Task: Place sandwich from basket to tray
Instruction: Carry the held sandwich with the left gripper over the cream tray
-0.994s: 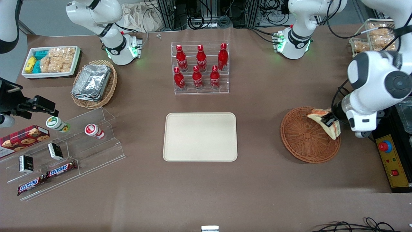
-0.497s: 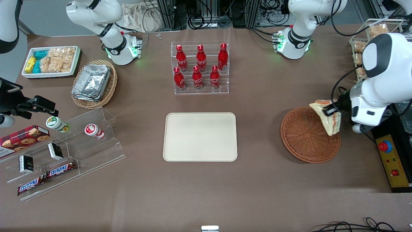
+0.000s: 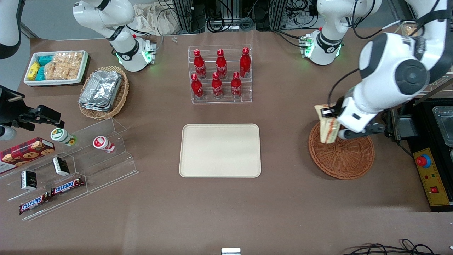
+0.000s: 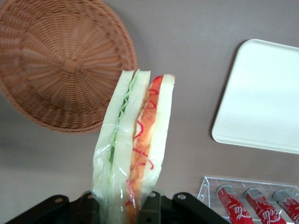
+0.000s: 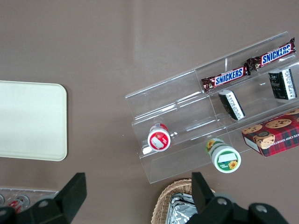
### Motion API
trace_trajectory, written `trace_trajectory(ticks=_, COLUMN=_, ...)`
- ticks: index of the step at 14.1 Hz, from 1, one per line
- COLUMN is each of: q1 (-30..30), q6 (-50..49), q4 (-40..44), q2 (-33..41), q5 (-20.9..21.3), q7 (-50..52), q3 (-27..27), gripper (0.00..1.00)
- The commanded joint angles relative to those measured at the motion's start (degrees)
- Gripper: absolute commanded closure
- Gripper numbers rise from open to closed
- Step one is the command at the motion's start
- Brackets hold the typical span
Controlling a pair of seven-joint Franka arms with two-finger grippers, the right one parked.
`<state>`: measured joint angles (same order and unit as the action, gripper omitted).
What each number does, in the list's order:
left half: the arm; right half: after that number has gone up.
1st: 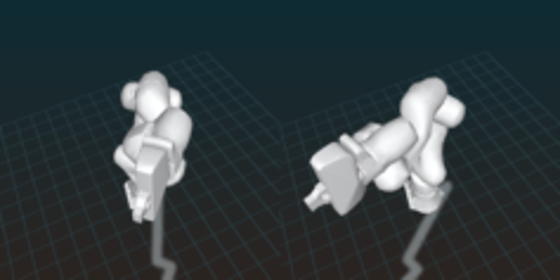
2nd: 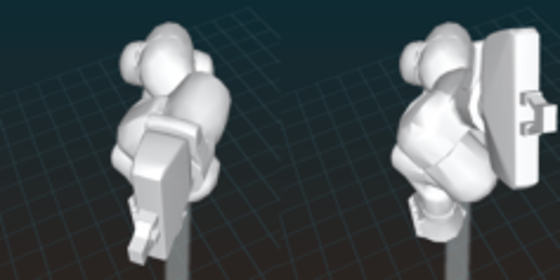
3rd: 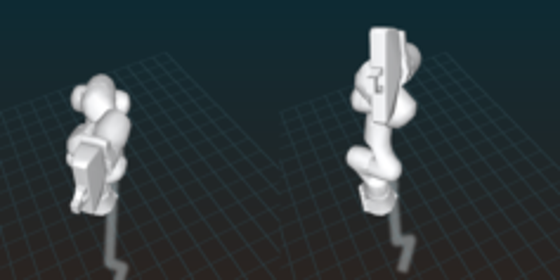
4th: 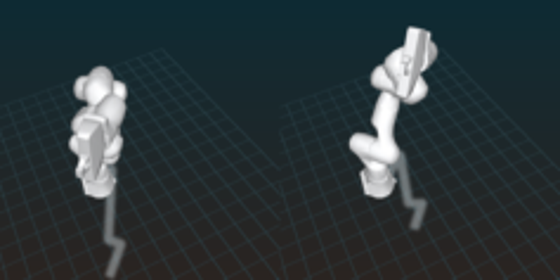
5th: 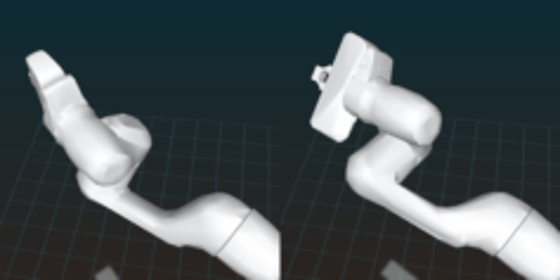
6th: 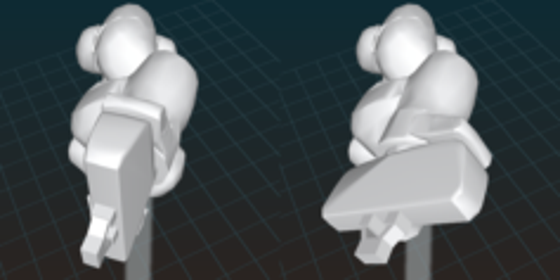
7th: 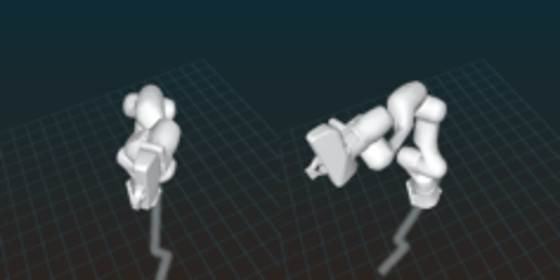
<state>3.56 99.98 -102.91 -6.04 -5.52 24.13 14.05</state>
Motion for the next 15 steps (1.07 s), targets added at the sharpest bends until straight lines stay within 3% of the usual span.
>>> trace_trajectory(ticks=1, q1=-0.31, q6=1.26, q4=2.62, q2=-3.27, q5=-0.8, q7=0.82, q3=3.34, gripper=1.0)
trace_trajectory(ticks=4, q1=1.0, q6=4.78, q4=2.89, q2=-4.85, q5=0.85, q7=4.07, q3=6.33, gripper=1.0)
trace_trajectory(ticks=6, q1=4.07, q6=5.92, q4=3.76, q2=-6.34, q5=4.46, q7=7.58, q3=6.34, gripper=1.0)
trace_trajectory(ticks=8, q1=6.1, q6=7.15, q4=4.38, q2=-7.58, q5=4.91, q7=9.26, q3=6.34, gripper=1.0)
trace_trajectory(ticks=15, q1=14.18, q6=15.86, q4=5.87, q2=-14.43, q5=12.97, q7=21.02, q3=6.34, gripper=1.0)
